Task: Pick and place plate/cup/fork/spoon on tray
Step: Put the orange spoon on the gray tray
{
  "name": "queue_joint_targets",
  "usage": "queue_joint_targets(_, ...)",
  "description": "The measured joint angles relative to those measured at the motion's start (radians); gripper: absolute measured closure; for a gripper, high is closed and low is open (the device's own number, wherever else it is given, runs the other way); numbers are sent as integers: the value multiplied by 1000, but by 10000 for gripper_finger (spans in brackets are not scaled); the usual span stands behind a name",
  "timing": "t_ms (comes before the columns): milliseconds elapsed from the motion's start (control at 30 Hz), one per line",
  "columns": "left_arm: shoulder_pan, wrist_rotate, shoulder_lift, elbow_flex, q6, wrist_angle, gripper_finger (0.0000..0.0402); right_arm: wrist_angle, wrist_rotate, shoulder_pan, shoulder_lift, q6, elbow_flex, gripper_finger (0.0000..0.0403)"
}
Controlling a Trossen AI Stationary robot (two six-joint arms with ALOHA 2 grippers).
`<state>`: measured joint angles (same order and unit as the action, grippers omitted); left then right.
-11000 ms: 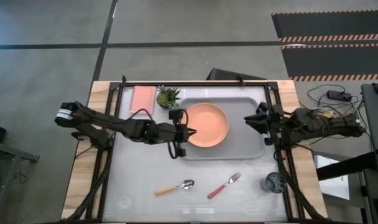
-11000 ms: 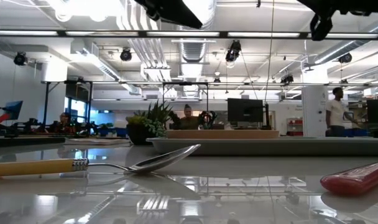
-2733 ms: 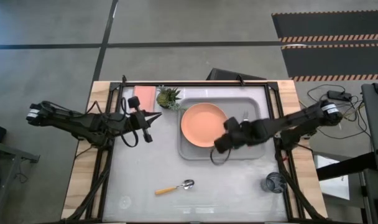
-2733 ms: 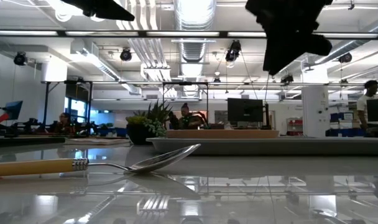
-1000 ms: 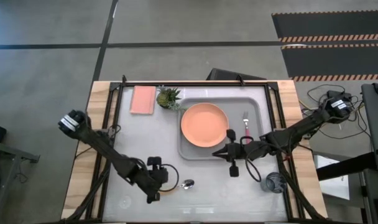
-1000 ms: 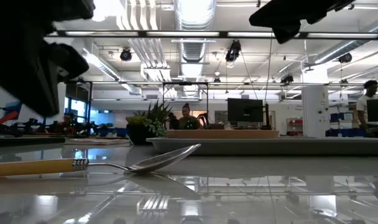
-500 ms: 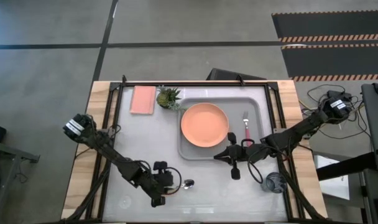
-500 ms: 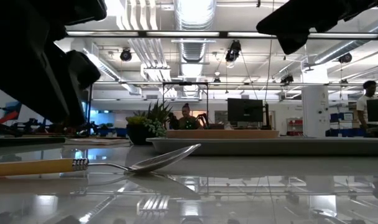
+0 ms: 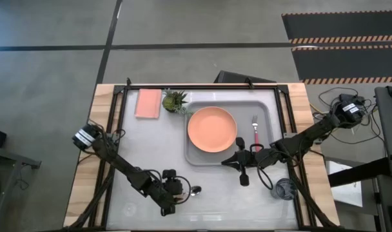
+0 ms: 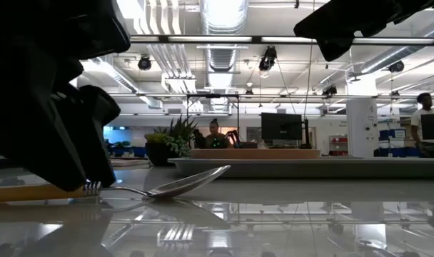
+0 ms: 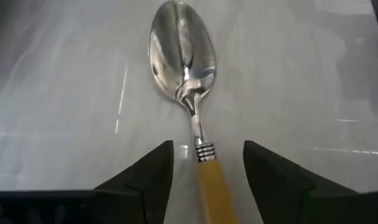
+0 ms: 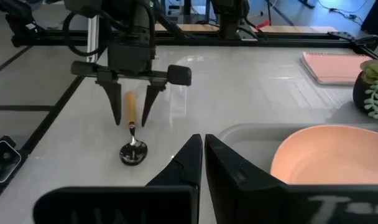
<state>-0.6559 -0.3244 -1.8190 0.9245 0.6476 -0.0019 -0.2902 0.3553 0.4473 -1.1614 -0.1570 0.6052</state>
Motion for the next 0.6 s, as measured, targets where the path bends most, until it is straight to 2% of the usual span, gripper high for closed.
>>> queue_joint_targets(200,-1,-10,-7,-23,37,18,268,-3,0,0,0,0,-1,394)
queue_joint_targets(433,-1,-25,-10,-79,160,51,376,-3,0,0,0,2,-2,394)
queue_joint_targets(600,-3,-30,-11,-94,185,51,376,-4,0,0,0,2,-5,394)
